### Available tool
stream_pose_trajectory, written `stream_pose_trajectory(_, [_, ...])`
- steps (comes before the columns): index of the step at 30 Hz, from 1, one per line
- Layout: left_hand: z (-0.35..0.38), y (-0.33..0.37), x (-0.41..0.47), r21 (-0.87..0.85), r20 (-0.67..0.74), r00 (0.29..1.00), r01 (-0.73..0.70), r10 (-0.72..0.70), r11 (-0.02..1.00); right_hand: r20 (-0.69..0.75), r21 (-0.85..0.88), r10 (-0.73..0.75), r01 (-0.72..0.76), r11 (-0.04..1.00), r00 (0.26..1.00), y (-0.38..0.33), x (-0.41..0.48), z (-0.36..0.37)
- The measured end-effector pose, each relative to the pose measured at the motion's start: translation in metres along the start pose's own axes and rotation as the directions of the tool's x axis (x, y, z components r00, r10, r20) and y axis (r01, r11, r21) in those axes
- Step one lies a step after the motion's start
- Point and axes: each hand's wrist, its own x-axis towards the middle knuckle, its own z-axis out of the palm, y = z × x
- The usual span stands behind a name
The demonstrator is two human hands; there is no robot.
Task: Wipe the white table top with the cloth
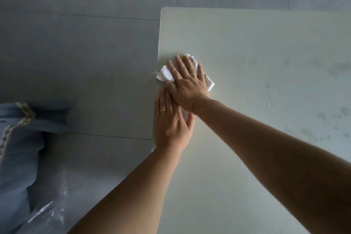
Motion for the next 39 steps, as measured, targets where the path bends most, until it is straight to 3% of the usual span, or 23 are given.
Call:
stream_pose_trajectory(2, [-0.001,0.000,0.000,-0.019,-0.016,1.000,0.013,-0.014,1.000,0.026,-0.069,-0.116,0.117,0.991,0.993,0.031,0.007,-0.014])
stream_pose_trajectory(3, [-0.001,0.000,0.001,-0.024,-0.013,1.000,0.013,-0.013,1.000,0.002,-0.069,-0.085,0.085,0.994,0.996,0.052,0.011,-0.021])
stream_pose_trajectory(5, [-0.002,0.000,0.000,-0.026,-0.009,1.000,0.008,-0.008,1.000,-0.063,0.002,0.183,-0.183,0.983,0.981,0.096,0.018,-0.037])
stream_pose_trajectory(7, [-0.002,0.001,0.001,-0.033,-0.011,1.000,0.012,-0.012,0.999,-0.089,0.069,0.485,-0.480,0.875,0.870,0.111,0.027,-0.045])
stream_pose_trajectory(9, [-0.003,0.002,0.001,-0.031,-0.005,1.000,0.012,-0.013,0.999,-0.102,0.061,0.570,-0.567,0.821,0.815,0.084,0.038,-0.037])
stream_pose_trajectory(11, [-0.005,0.004,0.002,-0.026,0.012,1.000,0.016,-0.016,1.000,-0.085,0.063,0.403,-0.398,0.915,0.911,0.034,0.045,-0.021])
stream_pose_trajectory(13, [-0.006,0.004,0.001,-0.015,0.025,0.999,0.022,-0.022,1.000,-0.017,0.028,0.068,-0.068,0.997,0.998,-0.012,0.040,-0.006])
stream_pose_trajectory(15, [-0.006,0.004,0.002,-0.011,0.022,0.999,0.025,-0.025,1.000,0.051,-0.021,-0.137,0.138,0.990,0.989,-0.015,0.039,-0.005])
stream_pose_trajectory(17, [-0.005,0.004,0.001,-0.025,0.008,1.000,0.018,-0.018,1.000,0.033,-0.043,-0.155,0.157,0.987,0.987,0.017,0.047,-0.017])
stream_pose_trajectory(20, [-0.004,0.002,0.000,-0.032,0.000,1.000,0.012,-0.012,0.999,-0.081,0.031,0.147,-0.145,0.989,0.986,0.082,0.057,-0.037])
stream_pose_trajectory(22, [-0.004,0.003,0.002,-0.053,-0.009,1.000,0.012,-0.013,0.998,-0.121,0.097,0.430,-0.420,0.902,0.895,0.103,0.063,-0.046])
stream_pose_trajectory(24, [-0.006,0.007,0.012,-0.079,-0.023,1.000,0.003,-0.005,0.997,-0.125,0.124,0.586,-0.573,0.810,0.801,0.085,0.073,-0.043])
stream_pose_trajectory(25, [-0.006,0.009,0.020,-0.082,-0.037,0.999,-0.011,0.008,0.997,-0.115,0.122,0.565,-0.553,0.824,0.817,0.066,0.078,-0.038])
stream_pose_trajectory(26, [-0.007,0.011,0.030,-0.078,-0.046,0.999,-0.018,0.015,0.997,-0.095,0.114,0.467,-0.456,0.883,0.879,0.045,0.083,-0.030])
stream_pose_trajectory(28, [-0.007,0.014,0.047,-0.061,-0.043,0.999,0.012,-0.015,0.998,-0.014,0.089,0.124,-0.122,0.989,0.992,0.006,0.082,-0.017])
stream_pose_trajectory(30, [-0.005,0.013,0.054,-0.029,-0.047,0.997,0.063,-0.064,0.998,0.052,0.036,-0.124,0.122,0.992,0.991,0.004,0.083,-0.015])
stream_pose_trajectory(32, [-0.002,0.013,0.053,-0.025,-0.046,0.996,0.071,-0.072,0.997,0.048,-0.028,-0.192,0.193,0.981,0.980,0.032,0.093,-0.027])
stream_pose_trajectory(34, [0.000,0.012,0.052,-0.033,-0.057,0.996,0.067,-0.069,0.997,-0.008,-0.037,-0.093,0.092,0.995,0.996,0.065,0.105,-0.038])
stream_pose_trajectory(36, [0.000,0.012,0.052,-0.035,-0.062,0.996,0.067,-0.069,0.997,-0.075,0.009,0.143,-0.143,0.990,0.987,0.096,0.116,-0.049])
stream_pose_trajectory(39, [0.002,0.013,0.052,-0.040,-0.060,0.996,0.071,-0.073,0.997,-0.143,0.080,0.474,-0.468,0.880,0.869,0.092,0.133,-0.047])
